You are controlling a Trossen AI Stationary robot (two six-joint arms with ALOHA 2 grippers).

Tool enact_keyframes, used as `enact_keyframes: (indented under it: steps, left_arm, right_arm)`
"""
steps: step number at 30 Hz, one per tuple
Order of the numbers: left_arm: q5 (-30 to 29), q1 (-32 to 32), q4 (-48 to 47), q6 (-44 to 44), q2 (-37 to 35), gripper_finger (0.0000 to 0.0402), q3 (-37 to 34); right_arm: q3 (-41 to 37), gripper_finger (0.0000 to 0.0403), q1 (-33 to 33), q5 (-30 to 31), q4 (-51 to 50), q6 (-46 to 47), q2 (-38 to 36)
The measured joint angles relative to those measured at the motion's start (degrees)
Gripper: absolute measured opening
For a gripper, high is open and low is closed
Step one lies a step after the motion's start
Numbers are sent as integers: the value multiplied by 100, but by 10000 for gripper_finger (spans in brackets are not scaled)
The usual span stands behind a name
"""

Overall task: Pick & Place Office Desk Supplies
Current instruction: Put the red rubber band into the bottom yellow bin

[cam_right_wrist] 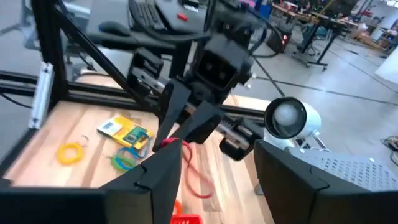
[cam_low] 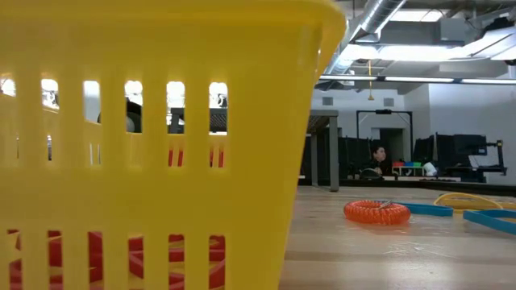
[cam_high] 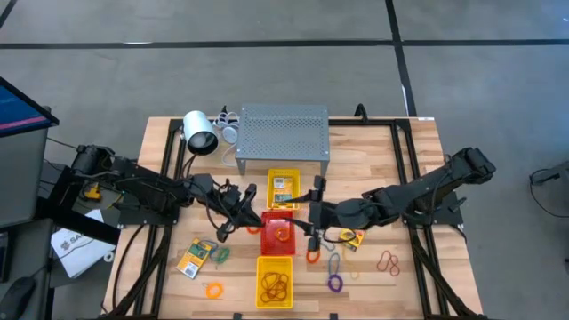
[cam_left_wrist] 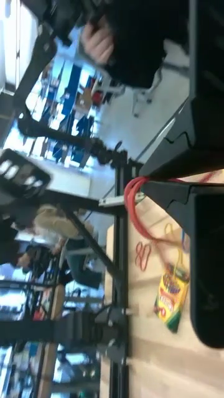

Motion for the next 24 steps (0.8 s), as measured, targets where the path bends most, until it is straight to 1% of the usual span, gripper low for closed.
enact_keyframes:
  steps: [3, 7, 13, 20, 22, 24]
  left_arm:
    - [44, -159, 50, 36, -57, 5, 4]
    - [186, -499, -53, 388, -49, 5, 44]
    - [178, -991, -1111, 839, -46, 5, 487]
    - [140, -1257, -1639, 1215, 84, 5, 816]
    - [132, -1259, -1803, 1299, 131, 5, 865]
    - [107, -1248, -1877, 1313, 211, 5, 923]
  right_arm:
    - [0, 187, 99, 6, -210, 15, -125]
    - [0, 183, 206, 12, -481, 61, -181]
    - [-2, 180, 312, 7, -711, 515, -181]
    - [-2, 180, 368, 7, -657, 990, -181]
    - [-56, 178, 400, 8, -446, 1072, -181]
    - [-272, 178, 439, 7, 256, 957, -181]
